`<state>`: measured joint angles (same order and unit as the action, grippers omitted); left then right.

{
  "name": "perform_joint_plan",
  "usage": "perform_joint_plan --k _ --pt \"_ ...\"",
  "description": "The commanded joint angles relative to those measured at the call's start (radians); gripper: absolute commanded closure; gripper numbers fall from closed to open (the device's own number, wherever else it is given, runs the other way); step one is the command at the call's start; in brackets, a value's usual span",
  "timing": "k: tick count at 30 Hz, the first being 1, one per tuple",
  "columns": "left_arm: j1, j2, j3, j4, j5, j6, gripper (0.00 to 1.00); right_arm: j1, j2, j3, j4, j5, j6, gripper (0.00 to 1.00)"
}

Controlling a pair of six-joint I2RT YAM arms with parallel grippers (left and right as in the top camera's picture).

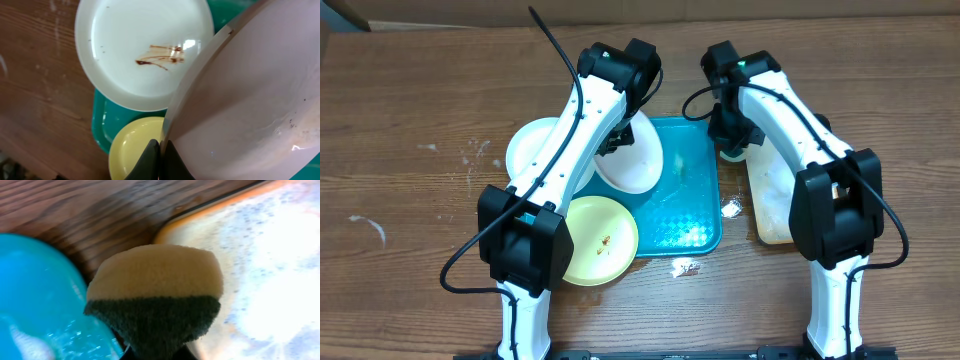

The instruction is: Clean dirty plates on tray and stack at the side

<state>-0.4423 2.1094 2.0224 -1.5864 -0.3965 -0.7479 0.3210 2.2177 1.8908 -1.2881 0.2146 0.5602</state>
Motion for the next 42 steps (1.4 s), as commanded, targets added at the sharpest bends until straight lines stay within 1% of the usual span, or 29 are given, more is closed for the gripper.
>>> perform_joint_plan --k 1,6,12,16,22,31,34,42 --pt "-0.015 0.007 0.024 -0.035 -0.108 -0.066 0.96 -0.033 0.010 0.029 -0.006 0.021 -0.012 0.96" --pt "-0.041 0.007 0.031 -0.104 -0.188 -0.118 0.96 -0.071 0.010 0.029 -0.021 0.021 -0.016 0.96" --pt "-0.092 0.005 0.078 -0.104 -0.253 -0.111 0.96 -0.096 0.010 0.029 -0.038 0.021 -0.028 0.96" --pt "-0.133 0.005 0.132 -0.104 -0.337 -0.067 0.96 -0.100 0.010 0.029 -0.047 0.021 -0.038 0.96" --pt "-0.187 0.005 0.195 -0.104 -0.480 0.043 0.96 -0.100 0.010 0.029 -0.059 0.021 -0.038 0.96" --pt "-0.203 0.005 0.202 -0.104 -0.679 0.118 0.96 -0.100 0.010 0.029 -0.061 0.021 -0.038 0.96" --pt "-0.203 0.005 0.202 -0.103 -0.732 0.120 0.96 -0.100 0.010 0.029 -0.061 0.021 -0.038 0.96" --pt "-0.206 0.005 0.202 -0.103 -0.779 0.113 0.96 -0.100 0.010 0.028 -0.064 0.021 -0.045 0.96"
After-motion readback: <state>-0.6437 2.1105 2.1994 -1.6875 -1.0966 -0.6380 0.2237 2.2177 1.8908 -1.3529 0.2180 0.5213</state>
